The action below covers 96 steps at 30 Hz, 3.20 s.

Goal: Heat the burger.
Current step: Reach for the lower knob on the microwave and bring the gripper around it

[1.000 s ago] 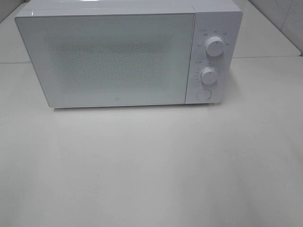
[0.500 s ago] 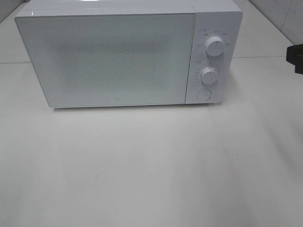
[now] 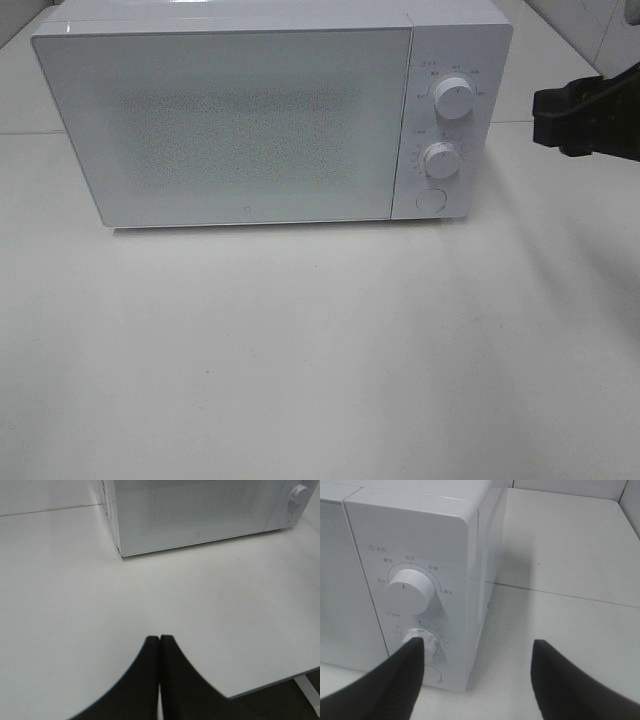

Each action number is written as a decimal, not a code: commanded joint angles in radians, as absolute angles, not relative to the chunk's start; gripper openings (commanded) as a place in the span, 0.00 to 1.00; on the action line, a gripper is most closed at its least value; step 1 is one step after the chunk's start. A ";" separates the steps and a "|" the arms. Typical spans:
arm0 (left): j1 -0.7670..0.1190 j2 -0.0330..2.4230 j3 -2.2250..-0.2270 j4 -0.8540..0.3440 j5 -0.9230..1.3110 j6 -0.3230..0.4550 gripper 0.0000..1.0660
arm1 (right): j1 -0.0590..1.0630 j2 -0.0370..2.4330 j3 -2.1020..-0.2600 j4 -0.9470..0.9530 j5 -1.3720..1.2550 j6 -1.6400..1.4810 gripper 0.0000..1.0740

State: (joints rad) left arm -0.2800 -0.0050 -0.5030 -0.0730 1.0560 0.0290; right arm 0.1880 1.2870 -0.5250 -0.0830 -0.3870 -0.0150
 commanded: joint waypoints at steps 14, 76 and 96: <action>-0.281 -0.026 -0.500 -0.070 1.040 0.028 0.00 | 0.246 1.663 -0.533 -0.086 -0.752 -0.024 0.56; -0.281 -0.026 -0.500 -0.084 1.040 0.047 0.00 | 0.431 1.947 -0.670 0.256 -1.000 -0.144 0.16; -0.281 -0.026 -0.500 -0.084 1.040 0.047 0.00 | 0.431 1.947 -0.670 0.281 -1.005 0.432 0.00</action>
State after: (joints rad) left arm -0.2800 -0.0050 -0.5030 -0.0770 1.0560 0.0440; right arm 0.4320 1.9530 -0.6600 0.2600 -0.9930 0.3550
